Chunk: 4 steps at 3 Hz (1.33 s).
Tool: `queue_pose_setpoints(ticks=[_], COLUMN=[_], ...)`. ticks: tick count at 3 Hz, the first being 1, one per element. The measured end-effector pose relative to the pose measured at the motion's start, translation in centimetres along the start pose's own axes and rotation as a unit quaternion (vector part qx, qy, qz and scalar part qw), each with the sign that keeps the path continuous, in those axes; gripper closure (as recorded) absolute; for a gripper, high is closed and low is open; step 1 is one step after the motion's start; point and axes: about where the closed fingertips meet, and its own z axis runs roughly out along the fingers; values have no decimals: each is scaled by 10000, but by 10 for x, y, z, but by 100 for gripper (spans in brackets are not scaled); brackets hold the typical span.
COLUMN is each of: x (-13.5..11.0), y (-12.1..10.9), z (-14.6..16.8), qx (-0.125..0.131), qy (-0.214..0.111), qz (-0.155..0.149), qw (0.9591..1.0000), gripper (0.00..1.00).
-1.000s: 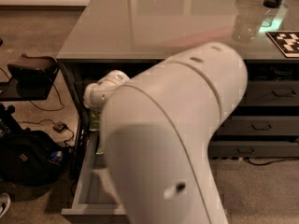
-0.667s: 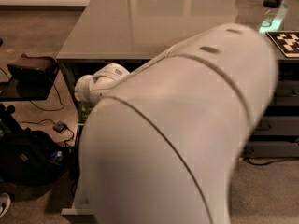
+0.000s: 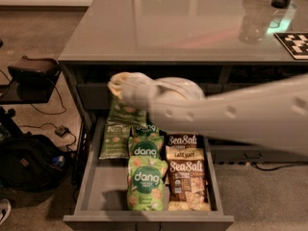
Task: Pick green jalapeno chip bag from middle drawer and place on counter
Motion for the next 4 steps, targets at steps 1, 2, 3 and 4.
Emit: queue_pose_setpoints(ticks=[1, 2, 3, 4], x=[35, 56, 56, 34], y=[-10, 17, 17, 8], z=[-108, -129, -129, -144], qx=[407, 185, 185, 248], qy=[-278, -177, -179, -530], qz=[680, 796, 796, 881], qw=[9965, 9965, 9965, 9944], gripper=[100, 100, 100, 100])
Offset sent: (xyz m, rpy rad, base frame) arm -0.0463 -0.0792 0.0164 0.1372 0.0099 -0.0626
